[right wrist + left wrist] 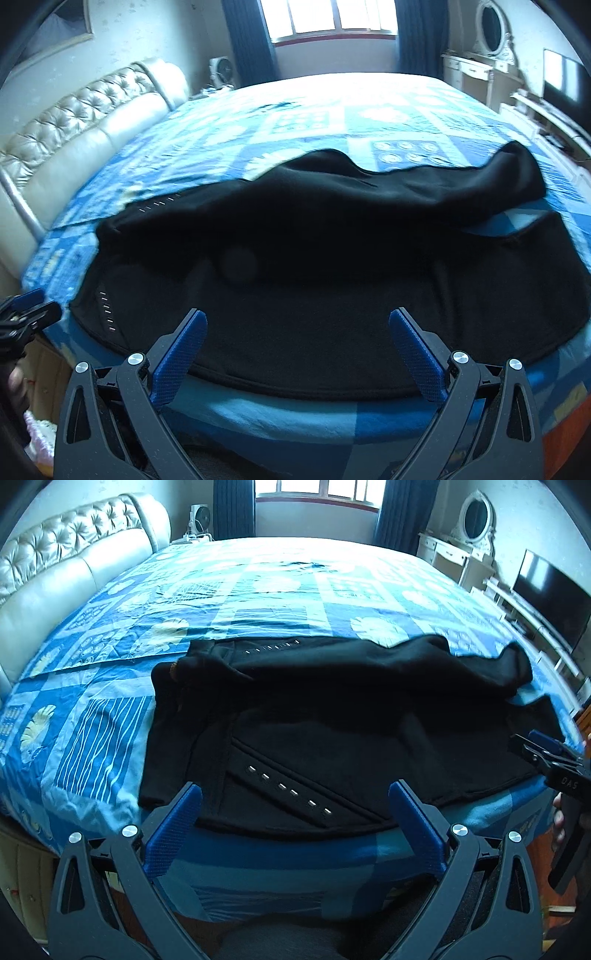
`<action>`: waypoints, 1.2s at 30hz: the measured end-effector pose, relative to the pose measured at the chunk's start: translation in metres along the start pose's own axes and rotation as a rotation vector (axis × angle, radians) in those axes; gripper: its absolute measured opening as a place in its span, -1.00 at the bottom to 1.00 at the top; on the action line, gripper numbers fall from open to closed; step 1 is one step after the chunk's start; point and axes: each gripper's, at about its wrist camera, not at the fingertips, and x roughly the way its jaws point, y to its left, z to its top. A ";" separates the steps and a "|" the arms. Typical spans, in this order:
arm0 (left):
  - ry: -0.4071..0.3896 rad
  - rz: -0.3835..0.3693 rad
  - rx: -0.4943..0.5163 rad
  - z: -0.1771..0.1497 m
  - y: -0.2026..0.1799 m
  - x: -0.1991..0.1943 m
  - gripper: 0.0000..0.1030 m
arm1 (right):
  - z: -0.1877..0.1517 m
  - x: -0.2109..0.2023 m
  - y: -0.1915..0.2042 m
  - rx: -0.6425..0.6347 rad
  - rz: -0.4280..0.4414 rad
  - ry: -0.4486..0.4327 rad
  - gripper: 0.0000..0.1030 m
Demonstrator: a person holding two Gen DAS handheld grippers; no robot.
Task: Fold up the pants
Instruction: 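Grasp the waistband with the left gripper while the right gripper grasps the other waistband end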
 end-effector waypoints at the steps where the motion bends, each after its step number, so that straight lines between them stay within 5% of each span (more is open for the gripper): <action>1: 0.007 -0.026 -0.020 0.007 0.016 0.004 0.96 | 0.008 0.002 -0.002 -0.003 0.039 0.000 0.91; 4: 0.069 -0.100 -0.079 0.034 0.067 0.026 0.96 | 0.035 0.011 -0.008 -0.019 0.126 0.006 0.91; 7: 0.079 -0.098 -0.097 0.074 0.120 0.056 0.96 | 0.069 0.025 -0.011 -0.040 0.198 0.007 0.91; 12: 0.156 -0.165 -0.080 0.123 0.171 0.125 0.96 | 0.129 0.068 -0.014 -0.119 0.224 0.041 0.91; 20: 0.312 -0.365 -0.152 0.155 0.195 0.209 0.96 | 0.182 0.165 -0.034 -0.167 0.247 0.232 0.91; 25: 0.314 -0.391 -0.041 0.166 0.179 0.225 0.93 | 0.191 0.204 -0.039 -0.166 0.301 0.321 0.91; 30: 0.337 -0.389 0.042 0.164 0.164 0.227 0.46 | 0.188 0.222 -0.032 -0.217 0.346 0.410 0.91; 34: 0.349 -0.405 0.017 0.166 0.170 0.228 -0.23 | 0.182 0.230 -0.024 -0.268 0.355 0.491 0.88; 35: 0.354 -0.414 0.005 0.167 0.171 0.229 -0.29 | 0.180 0.233 -0.021 -0.283 0.350 0.511 0.79; 36: 0.356 -0.422 0.004 0.166 0.170 0.228 -0.41 | 0.177 0.234 -0.017 -0.301 0.360 0.537 0.24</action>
